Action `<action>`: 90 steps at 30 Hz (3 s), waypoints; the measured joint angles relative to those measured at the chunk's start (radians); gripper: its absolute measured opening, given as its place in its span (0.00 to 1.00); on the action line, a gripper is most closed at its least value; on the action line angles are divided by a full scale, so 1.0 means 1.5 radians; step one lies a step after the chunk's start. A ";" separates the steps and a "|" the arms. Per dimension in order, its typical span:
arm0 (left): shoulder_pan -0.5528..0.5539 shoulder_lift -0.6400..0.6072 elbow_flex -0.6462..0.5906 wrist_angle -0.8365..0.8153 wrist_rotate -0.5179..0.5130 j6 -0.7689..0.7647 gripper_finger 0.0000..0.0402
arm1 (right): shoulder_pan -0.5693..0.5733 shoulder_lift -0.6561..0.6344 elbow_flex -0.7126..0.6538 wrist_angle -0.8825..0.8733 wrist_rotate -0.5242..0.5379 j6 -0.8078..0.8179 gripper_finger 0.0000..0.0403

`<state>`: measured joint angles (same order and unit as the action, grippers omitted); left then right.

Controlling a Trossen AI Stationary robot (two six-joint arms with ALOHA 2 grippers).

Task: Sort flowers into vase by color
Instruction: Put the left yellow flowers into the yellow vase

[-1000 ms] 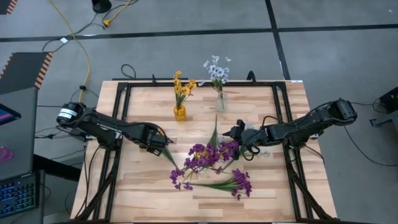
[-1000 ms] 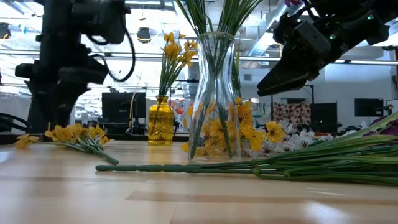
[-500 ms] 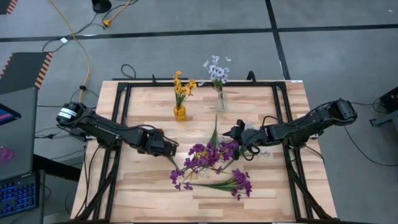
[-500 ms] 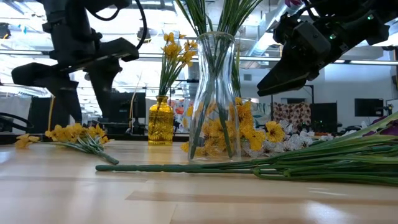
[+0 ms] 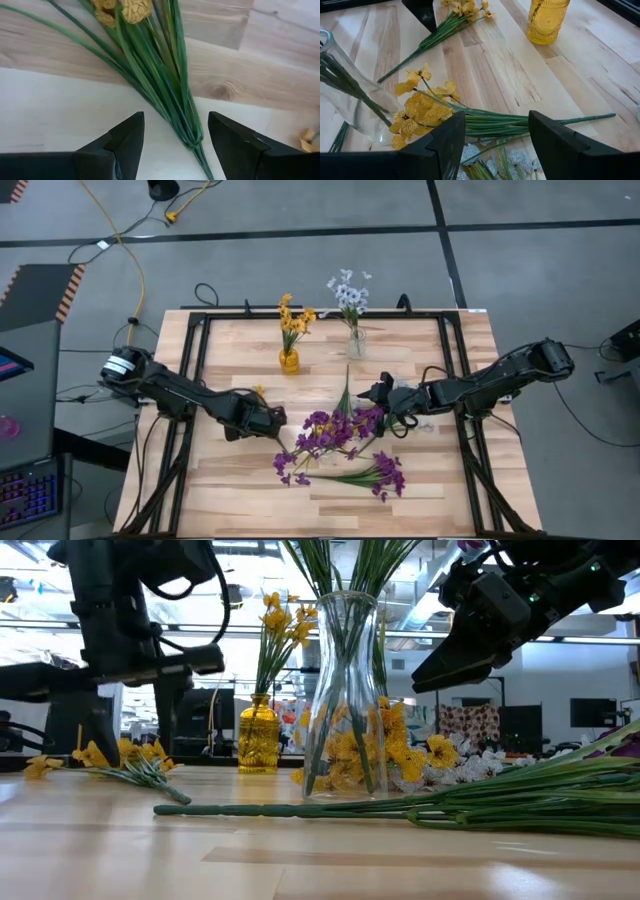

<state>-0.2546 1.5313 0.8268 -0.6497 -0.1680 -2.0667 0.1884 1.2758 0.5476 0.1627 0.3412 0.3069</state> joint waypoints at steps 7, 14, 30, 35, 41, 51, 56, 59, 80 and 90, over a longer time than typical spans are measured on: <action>0.023 0.040 0.000 0.001 0.002 -0.020 0.52 | 0.000 0.000 0.000 0.000 0.000 0.000 0.61; 0.052 0.047 0.001 0.003 0.016 0.016 0.50 | 0.000 0.000 0.000 0.000 0.000 0.000 0.61; 0.059 0.048 0.001 -0.033 0.004 0.107 0.03 | 0.000 0.000 0.000 0.000 0.000 0.000 0.61; 0.059 0.045 0.001 -0.034 0.005 0.133 0.03 | 0.000 0.000 0.000 -0.001 0.000 0.000 0.61; 0.048 -0.018 0.000 -0.071 -0.044 0.151 0.03 | 0.000 0.000 0.000 -0.002 0.000 0.001 0.61; 0.036 -0.217 0.000 -0.119 -0.294 0.261 0.03 | 0.000 0.000 0.000 -0.003 0.000 0.000 0.61; 0.036 -0.299 0.000 -0.111 -0.418 0.371 0.03 | 0.000 0.000 0.000 -0.003 0.000 0.000 0.61; 0.036 -0.333 0.000 -0.106 -0.492 0.439 0.03 | 0.000 0.000 0.000 -0.003 0.000 0.000 0.61; 0.135 -0.360 0.000 0.156 -0.639 0.920 0.03 | 0.000 0.000 0.000 0.002 0.000 0.000 0.61; 0.332 -0.361 -0.001 0.440 -0.273 1.228 0.03 | -0.001 0.000 0.000 0.003 0.000 0.018 0.61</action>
<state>0.2439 0.9897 0.8256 0.0107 -0.5781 -0.2243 0.1875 1.2758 0.5476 0.1669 0.3416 0.3345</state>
